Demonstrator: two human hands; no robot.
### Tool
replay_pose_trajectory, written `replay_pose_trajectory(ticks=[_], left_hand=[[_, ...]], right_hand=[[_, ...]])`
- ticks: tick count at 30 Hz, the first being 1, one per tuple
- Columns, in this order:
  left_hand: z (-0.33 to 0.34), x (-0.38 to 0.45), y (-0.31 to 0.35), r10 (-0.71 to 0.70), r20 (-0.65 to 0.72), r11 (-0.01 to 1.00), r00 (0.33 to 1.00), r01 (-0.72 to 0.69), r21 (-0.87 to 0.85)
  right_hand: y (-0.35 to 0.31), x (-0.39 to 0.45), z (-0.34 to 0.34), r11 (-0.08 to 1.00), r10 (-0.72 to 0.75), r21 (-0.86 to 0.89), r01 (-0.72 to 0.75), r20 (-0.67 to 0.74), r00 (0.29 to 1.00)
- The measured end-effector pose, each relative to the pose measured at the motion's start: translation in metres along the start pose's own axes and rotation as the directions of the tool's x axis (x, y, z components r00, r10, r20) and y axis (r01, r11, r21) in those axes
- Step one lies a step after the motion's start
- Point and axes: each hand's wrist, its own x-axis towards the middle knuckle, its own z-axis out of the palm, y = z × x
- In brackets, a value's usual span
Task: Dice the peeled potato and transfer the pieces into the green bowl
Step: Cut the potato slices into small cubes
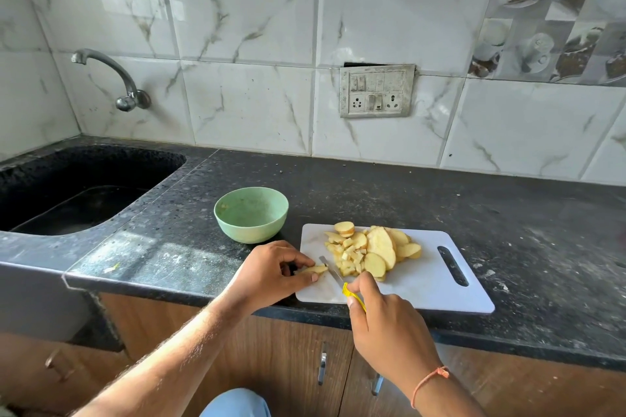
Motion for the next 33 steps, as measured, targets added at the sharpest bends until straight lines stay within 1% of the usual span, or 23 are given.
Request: replay_pose_trajectory(ticks=[7, 13, 20, 27, 29, 33], left_hand=[[0.001, -0.001, -0.001, -0.007, -0.006, 1.0, 1.0, 0.007, -0.008], [0.002, 0.0, 0.0, -0.034, -0.037, 0.999, 0.999, 0.034, -0.016], [0.005, 0.002, 0.003, -0.071, -0.057, 0.997, 0.996, 0.069, -0.026], [0.005, 0.004, 0.001, -0.06, -0.036, 0.997, 0.998, 0.058, -0.051], [0.005, 0.004, 0.001, -0.06, -0.04, 0.997, 0.997, 0.058, -0.047], [0.006, 0.002, 0.002, -0.076, -0.056, 0.996, 0.996, 0.073, -0.046]], right_hand=[[-0.003, 0.001, -0.003, 1.0, 0.003, -0.018, -0.003, 0.015, 1.0], [-0.005, 0.0, -0.007, 0.999, 0.048, -0.019, -0.048, -0.009, 0.999], [-0.023, 0.001, -0.014, 0.999, 0.039, -0.037, -0.04, -0.011, 0.999], [-0.042, 0.008, -0.016, 0.986, 0.041, -0.163, -0.031, 0.059, 0.997], [-0.044, 0.012, -0.015, 0.986, 0.047, -0.161, -0.032, 0.094, 0.994], [-0.039, 0.01, -0.017, 0.989, 0.013, -0.147, 0.011, 0.157, 0.987]])
